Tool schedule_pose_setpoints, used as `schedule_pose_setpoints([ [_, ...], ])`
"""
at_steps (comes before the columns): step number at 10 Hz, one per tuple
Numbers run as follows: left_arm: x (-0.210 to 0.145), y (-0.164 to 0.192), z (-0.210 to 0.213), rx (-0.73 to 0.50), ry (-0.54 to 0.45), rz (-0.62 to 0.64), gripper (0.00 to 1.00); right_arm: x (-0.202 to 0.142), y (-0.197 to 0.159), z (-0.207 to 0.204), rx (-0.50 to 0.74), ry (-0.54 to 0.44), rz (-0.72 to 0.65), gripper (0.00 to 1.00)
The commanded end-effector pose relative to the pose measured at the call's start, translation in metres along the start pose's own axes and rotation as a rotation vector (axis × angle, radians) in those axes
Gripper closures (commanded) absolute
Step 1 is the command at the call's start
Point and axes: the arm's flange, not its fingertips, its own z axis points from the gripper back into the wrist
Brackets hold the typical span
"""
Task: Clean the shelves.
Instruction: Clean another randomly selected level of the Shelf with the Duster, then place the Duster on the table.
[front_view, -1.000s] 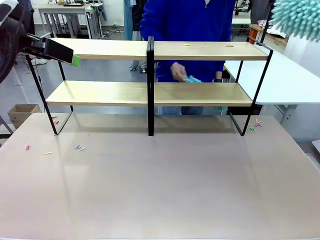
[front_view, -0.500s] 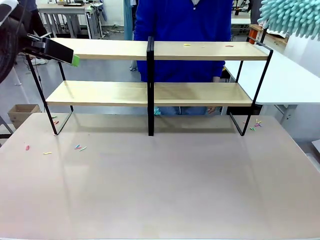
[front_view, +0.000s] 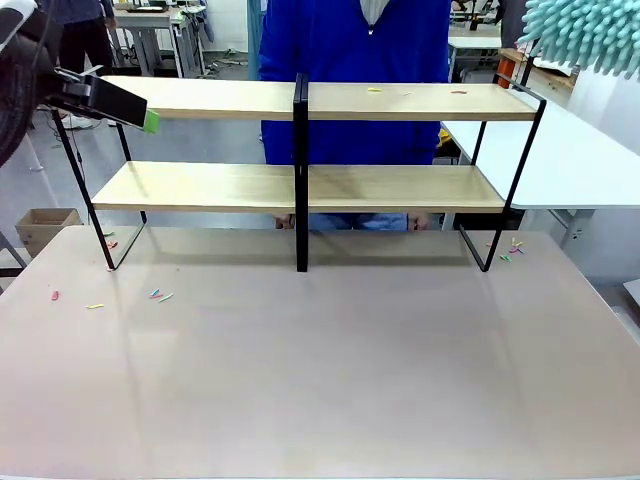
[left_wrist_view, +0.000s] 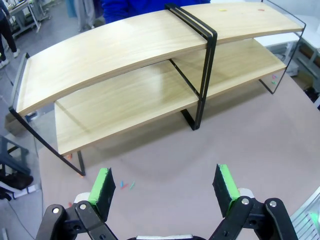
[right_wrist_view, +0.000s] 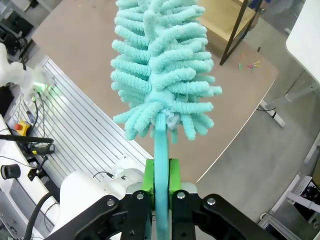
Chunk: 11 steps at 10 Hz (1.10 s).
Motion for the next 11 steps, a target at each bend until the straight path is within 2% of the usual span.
schedule_pose_setpoints([
  [1,0.0,0.001,0.0,-0.001,0.0,0.001,0.0,0.003,0.0,0.005,-0.009,-0.006,-0.012,0.87],
  [9,0.0,0.0,0.0,0.0,0.0,0.0,0.0,0.0,0.0,0.0,0.0,0.0,0.0,0.87],
  [10,0.007,-0.019,0.009,-0.218,0.123,-0.039,0.0,0.001,0.032,-0.021,0.004,0.043,0.306,0.87],
  [11,-0.01,-0.01,0.004,-0.314,0.21,0.018,0.0,-0.019,0.047,-0.055,0.039,0.171,0.467,0.87],
])
